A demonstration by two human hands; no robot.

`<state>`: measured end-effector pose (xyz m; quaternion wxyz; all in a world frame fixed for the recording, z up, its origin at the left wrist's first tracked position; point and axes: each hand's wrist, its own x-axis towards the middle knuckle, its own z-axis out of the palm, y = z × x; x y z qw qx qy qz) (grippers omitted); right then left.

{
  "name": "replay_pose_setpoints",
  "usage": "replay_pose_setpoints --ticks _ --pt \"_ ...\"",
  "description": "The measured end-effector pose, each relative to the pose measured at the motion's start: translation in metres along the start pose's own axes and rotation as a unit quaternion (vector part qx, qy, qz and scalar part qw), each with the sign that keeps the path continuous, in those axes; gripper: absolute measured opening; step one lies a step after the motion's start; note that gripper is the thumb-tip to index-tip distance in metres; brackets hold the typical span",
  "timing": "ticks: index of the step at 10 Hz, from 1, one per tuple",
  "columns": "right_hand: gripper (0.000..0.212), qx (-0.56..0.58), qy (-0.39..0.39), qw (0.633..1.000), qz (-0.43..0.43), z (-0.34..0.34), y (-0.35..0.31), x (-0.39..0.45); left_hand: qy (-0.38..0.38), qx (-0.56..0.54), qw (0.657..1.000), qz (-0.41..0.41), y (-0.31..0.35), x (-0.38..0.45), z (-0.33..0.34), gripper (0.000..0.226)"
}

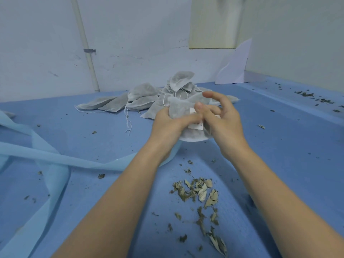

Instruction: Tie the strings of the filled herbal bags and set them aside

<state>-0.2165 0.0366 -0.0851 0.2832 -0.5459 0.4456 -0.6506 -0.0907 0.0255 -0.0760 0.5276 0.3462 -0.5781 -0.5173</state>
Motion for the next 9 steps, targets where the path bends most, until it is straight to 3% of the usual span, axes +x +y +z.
replay_pose_setpoints --ticks 1,3,5,6,7,8,9 --pt "0.04 0.035 -0.047 0.998 0.023 -0.001 0.001 0.001 0.065 -0.037 0.997 -0.024 0.0 0.004 0.001 0.018" --pt "0.057 0.003 0.008 0.998 0.06 0.007 0.005 -0.008 0.236 -0.068 0.968 -0.059 -0.001 0.003 0.004 0.02" --pt "0.042 0.134 -0.012 0.986 0.1 0.03 -0.002 -0.022 0.248 -0.086 0.96 -0.095 0.01 -0.012 -0.009 0.026" --pt "0.038 0.198 0.059 0.968 0.145 0.051 -0.014 -0.026 0.214 -0.125 0.964 -0.091 0.019 -0.028 -0.02 0.031" --pt "0.035 0.245 0.137 0.948 0.152 0.091 -0.039 -0.025 0.193 -0.153 0.966 -0.078 0.027 -0.045 -0.031 0.02" --pt "0.03 0.294 -0.004 0.95 0.107 0.152 -0.081 -0.022 0.225 -0.161 0.959 -0.057 0.038 -0.055 -0.051 0.032" --pt "0.056 0.204 -0.26 0.939 0.095 0.202 -0.111 -0.027 0.261 -0.197 0.944 -0.037 0.058 -0.058 -0.086 0.067"
